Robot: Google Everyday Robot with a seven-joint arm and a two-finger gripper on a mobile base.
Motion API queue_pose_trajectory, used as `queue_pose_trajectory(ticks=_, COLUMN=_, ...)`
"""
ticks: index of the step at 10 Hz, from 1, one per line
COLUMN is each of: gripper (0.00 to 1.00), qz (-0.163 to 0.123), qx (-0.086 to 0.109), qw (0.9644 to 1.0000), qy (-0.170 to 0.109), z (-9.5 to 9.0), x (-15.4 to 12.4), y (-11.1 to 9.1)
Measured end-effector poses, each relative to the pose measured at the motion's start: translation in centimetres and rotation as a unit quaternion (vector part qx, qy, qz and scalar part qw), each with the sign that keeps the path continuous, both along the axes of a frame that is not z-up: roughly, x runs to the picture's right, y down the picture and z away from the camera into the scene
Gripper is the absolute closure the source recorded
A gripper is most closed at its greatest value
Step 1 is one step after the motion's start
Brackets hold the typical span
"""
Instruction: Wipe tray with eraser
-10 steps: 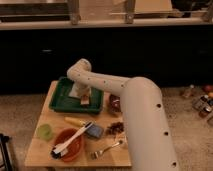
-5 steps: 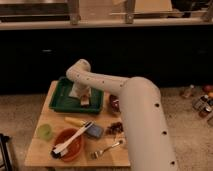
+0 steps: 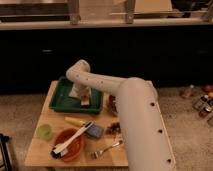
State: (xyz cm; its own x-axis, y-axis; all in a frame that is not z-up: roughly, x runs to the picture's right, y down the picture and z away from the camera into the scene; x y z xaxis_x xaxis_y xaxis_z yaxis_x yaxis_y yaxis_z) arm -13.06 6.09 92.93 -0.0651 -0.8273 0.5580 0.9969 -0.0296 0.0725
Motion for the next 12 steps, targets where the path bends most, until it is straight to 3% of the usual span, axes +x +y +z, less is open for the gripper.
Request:
queue_pose_trajectory(ticks=3, gripper=0.96, qz=0.036, qx=-0.001, qw=0.9993, qy=0.006, z=1.2, x=1.4, y=0.2)
queue_pose_trajectory(ticks=6, gripper=0.96, qz=0.053, qx=0.001, qw=0.9986, qy=0.01, z=2.4, x=1.6, y=-0.7)
queue_pose_trajectory(ticks=9, gripper=0.96, qz=0.05, qx=0.009, qw=0.9986, qy=0.012, z=3.5, x=0.7, y=-2.5)
queue_pose_trajectory(ticks=12, gripper=0.96, qz=0.036, qx=0.003, qw=0.9992, qy=-0.015, z=3.6, x=-2.0, y=-2.6)
